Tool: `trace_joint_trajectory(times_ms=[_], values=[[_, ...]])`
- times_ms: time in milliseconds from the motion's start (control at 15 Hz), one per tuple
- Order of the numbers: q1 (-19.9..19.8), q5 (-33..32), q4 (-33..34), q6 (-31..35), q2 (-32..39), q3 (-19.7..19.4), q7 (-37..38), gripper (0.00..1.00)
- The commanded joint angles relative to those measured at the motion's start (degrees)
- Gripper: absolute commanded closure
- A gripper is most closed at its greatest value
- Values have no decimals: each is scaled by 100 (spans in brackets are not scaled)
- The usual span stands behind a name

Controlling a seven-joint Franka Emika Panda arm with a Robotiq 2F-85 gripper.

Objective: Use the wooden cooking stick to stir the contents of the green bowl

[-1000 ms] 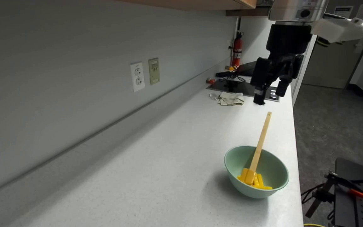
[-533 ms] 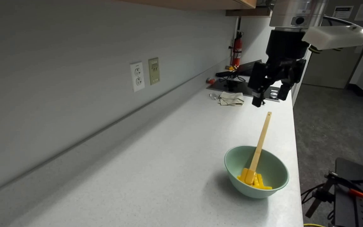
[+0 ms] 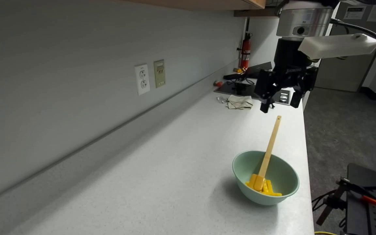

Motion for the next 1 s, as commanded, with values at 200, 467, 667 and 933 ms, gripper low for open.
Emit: trace_joint_trajectory(times_ms=[200,467,667,933], values=[[-243,-77,-124,112,210,-161,1058,0],[-162,-15,-85,-5,243,-233,930,0],[-141,-14,-84,-5,243,-222,929,0],[-173,-15,-116,85,282,-230,1052,0]])
